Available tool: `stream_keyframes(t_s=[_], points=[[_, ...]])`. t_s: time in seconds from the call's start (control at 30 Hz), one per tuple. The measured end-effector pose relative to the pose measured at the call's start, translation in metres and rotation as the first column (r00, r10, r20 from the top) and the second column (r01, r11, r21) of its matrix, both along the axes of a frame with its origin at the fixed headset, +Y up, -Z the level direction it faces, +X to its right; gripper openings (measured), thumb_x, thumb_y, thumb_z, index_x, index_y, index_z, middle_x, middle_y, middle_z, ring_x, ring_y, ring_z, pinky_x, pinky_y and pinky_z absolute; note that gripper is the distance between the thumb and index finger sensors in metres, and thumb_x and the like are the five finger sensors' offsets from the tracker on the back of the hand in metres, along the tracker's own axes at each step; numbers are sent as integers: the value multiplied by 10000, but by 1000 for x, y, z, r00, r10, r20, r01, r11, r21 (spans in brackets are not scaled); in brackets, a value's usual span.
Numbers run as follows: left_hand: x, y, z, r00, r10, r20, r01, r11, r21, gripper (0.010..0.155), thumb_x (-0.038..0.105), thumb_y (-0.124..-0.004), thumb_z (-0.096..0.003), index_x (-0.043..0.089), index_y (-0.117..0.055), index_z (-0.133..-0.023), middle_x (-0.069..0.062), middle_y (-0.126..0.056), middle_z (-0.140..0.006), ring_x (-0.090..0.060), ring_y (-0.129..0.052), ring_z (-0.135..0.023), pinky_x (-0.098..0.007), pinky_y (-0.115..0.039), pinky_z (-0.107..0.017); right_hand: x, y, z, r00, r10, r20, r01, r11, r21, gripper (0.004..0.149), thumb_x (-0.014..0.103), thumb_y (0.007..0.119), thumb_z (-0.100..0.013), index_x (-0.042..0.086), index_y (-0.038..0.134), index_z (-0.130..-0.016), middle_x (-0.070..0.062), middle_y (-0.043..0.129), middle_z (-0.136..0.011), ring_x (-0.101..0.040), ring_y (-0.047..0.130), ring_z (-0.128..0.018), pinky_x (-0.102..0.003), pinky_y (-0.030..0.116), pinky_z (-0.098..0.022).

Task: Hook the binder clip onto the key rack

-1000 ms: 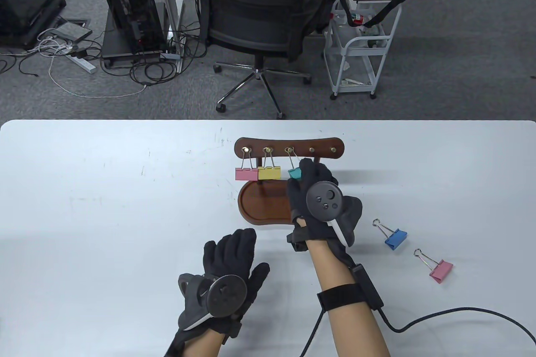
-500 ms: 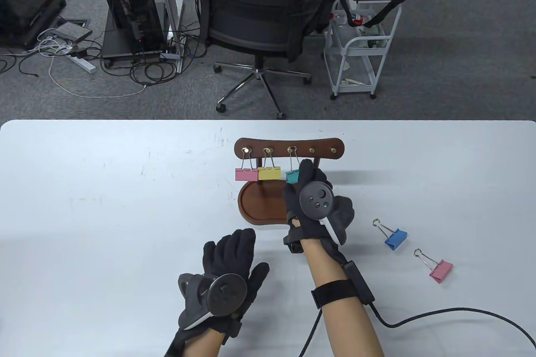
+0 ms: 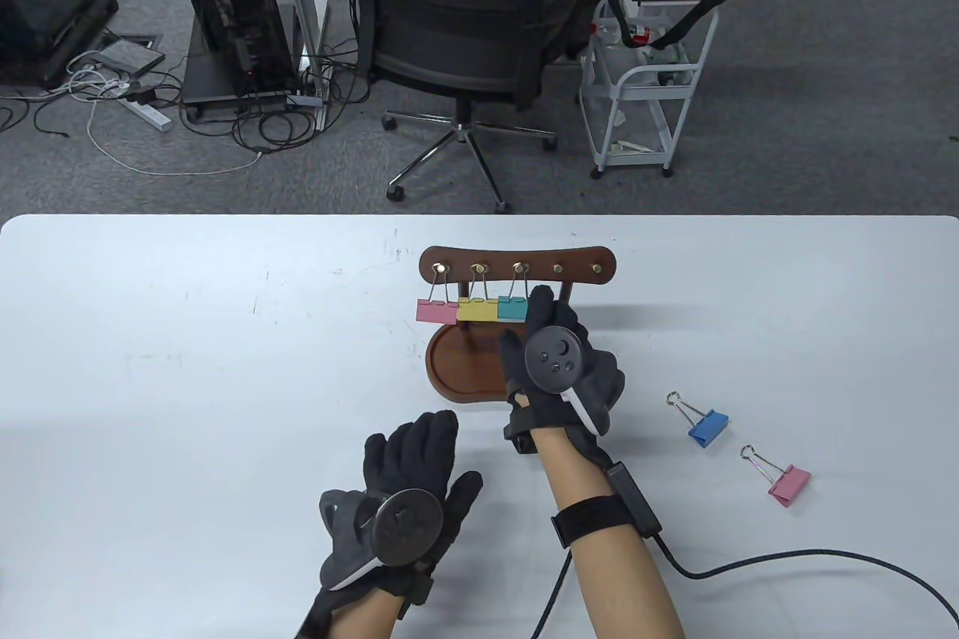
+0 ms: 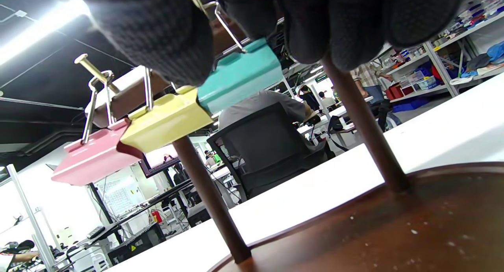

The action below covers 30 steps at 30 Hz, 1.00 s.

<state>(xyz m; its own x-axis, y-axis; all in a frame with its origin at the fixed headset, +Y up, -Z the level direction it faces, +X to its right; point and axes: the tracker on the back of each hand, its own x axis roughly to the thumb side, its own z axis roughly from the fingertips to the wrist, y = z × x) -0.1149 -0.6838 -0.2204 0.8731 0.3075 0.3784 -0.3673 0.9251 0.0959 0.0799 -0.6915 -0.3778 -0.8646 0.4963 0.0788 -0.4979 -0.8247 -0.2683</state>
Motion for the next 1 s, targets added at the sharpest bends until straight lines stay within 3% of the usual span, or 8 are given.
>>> stream_keyframes(t_s=[0.53, 1.0], points=[[0, -1, 0, 1000, 14, 6, -14, 1000, -12, 796, 452, -789, -572, -12, -531, -1165, -307, -675, -1128, -597, -709, -980, -802, -464, -685, 26, 17, 11, 997, -47, -68, 46, 999, -26, 781, 399, 829, -564, -5, 491, -1141, -387, 542, -1113, -650, 646, -903, -723, 585, -601], [-2, -2, 0, 1000, 13, -1, -13, 1000, -18, 795, 453, -787, -572, -12, -532, -1164, -307, -675, -1128, -599, -709, -978, -802, -466, -685, 86, 63, 37, 991, -107, -85, 107, 994, -10, 757, 390, 838, -561, 11, 533, -1142, -375, 548, -1127, -656, 624, -919, -736, 558, -614]])
